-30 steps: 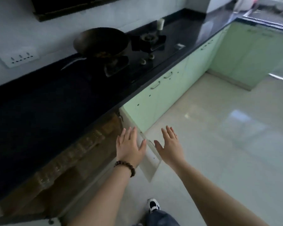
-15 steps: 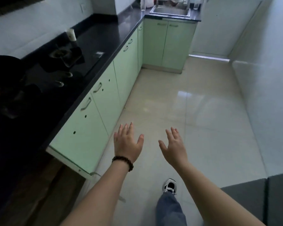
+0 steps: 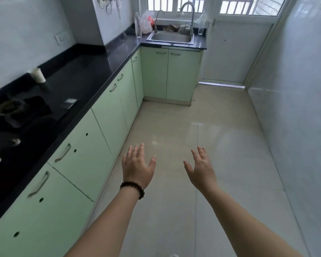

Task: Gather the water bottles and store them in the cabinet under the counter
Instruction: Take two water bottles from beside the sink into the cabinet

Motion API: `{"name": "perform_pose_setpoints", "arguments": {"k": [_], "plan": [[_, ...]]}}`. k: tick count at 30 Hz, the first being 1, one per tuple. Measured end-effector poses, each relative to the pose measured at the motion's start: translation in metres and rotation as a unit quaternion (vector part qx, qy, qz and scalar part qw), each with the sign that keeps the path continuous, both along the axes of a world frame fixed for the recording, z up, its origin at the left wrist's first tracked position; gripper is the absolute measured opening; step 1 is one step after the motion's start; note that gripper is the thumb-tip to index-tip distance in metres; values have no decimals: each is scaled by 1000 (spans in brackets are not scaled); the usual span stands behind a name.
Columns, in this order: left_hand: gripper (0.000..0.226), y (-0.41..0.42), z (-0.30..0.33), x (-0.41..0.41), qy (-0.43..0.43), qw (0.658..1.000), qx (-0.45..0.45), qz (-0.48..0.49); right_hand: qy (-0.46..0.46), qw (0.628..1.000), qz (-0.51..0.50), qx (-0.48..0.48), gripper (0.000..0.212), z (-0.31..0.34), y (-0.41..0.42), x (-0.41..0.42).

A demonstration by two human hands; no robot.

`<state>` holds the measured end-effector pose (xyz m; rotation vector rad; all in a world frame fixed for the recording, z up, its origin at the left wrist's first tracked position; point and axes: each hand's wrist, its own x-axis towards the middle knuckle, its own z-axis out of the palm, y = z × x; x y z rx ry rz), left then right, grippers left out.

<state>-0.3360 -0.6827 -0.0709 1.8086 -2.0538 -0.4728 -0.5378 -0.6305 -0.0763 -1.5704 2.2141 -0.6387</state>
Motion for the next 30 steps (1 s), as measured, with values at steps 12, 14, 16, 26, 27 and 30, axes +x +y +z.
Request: {"name": "perform_pose_setpoints", "arguments": {"k": [12,14,16,26,27,30], "plan": [[82,-190,-2,-83,-2,1000,-1,15,-14,1000,7,-11,60,-11,-195,-77],[80,-232,-8,-94,-3,1000,-3,17,-22,1000,6,-13,60,-17,-236,-87],[74,-278,-12,-104,-6,1000,-6,15,-23,1000,4,-16,60,-21,-282,-95],[78,-520,11,-140,-7,1000,-14,8,-24,999,-15,-26,60,1,-512,-134],[77,-539,13,-147,-7,1000,-13,3,-26,999,-21,-27,60,3,-528,-140],[79,-585,15,-169,-4,1000,-14,-10,-28,999,-36,-23,59,5,-573,-159]]}}
